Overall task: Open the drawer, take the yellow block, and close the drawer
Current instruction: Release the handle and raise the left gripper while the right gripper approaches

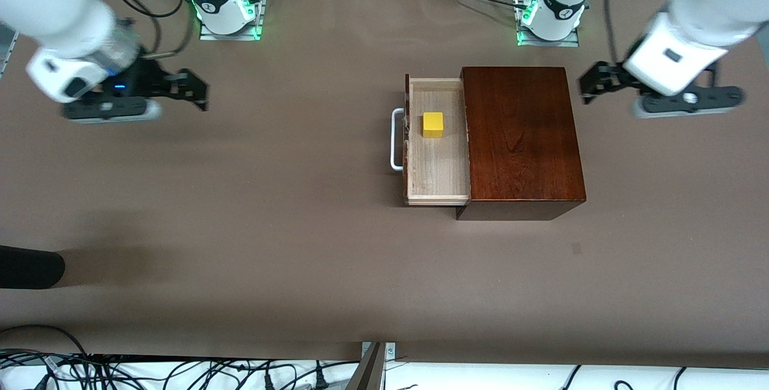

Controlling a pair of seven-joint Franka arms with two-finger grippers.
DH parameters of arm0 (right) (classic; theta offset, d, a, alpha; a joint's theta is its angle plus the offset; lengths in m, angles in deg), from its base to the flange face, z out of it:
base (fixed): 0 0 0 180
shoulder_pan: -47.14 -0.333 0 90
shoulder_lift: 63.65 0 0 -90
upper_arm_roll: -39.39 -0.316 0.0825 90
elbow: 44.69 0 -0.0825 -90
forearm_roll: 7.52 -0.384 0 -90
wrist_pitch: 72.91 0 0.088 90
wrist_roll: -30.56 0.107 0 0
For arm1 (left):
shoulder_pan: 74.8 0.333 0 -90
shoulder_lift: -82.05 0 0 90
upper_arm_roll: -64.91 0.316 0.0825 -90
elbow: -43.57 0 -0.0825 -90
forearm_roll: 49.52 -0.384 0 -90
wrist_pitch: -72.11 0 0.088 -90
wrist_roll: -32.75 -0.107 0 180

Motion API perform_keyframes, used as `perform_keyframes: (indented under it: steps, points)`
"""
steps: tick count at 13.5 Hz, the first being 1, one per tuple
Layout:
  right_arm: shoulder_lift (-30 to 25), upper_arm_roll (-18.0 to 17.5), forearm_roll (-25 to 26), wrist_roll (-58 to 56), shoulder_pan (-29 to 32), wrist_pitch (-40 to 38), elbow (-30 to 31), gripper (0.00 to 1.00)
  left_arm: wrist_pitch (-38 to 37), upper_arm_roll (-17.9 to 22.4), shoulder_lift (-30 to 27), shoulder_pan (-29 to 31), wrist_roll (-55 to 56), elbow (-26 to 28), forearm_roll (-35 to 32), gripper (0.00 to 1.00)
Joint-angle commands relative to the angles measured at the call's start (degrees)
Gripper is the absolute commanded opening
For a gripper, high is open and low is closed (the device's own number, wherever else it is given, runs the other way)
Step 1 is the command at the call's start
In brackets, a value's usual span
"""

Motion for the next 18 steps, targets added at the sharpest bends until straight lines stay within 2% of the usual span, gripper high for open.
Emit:
perform_keyframes:
  steps: [1, 3, 6, 10, 14, 18]
  points:
    - [2.5, 0.6, -1.8, 1.7, -4.5, 2.5, -1.7, 1.00, 4.3, 4.5, -6.8, -0.9, -6.6, 9.6, 1.7, 1.00]
    - [4.5, 0.6, -4.1, 1.7, -8.5, 5.4, -1.7, 1.00, 8.3, 5.8, -10.0, -0.2, -9.7, 15.4, 1.7, 1.00]
    - [7.8, 0.6, -4.1, 5.2, -15.0, 11.2, -2.5, 1.00, 7.9, 5.7, -9.3, 1.0, -10.0, 14.9, 1.8, 1.00]
    - [16.2, 0.6, -3.7, 8.1, -21.2, 12.5, -10.8, 1.00, 7.9, 5.5, -9.2, 1.0, -10.0, 14.7, 1.8, 1.00]
    - [19.1, 0.6, -3.4, -3.6, -24.3, 12.5, -14.8, 1.00, 9.4, 5.5, -7.7, 0.9, -9.6, 13.7, 1.7, 1.00]
    - [19.5, 0.6, -3.7, -14.2, -27.0, 12.6, -14.9, 1.00, 9.6, 5.7, -7.2, 2.0, -9.9, 11.8, 1.8, 1.00]
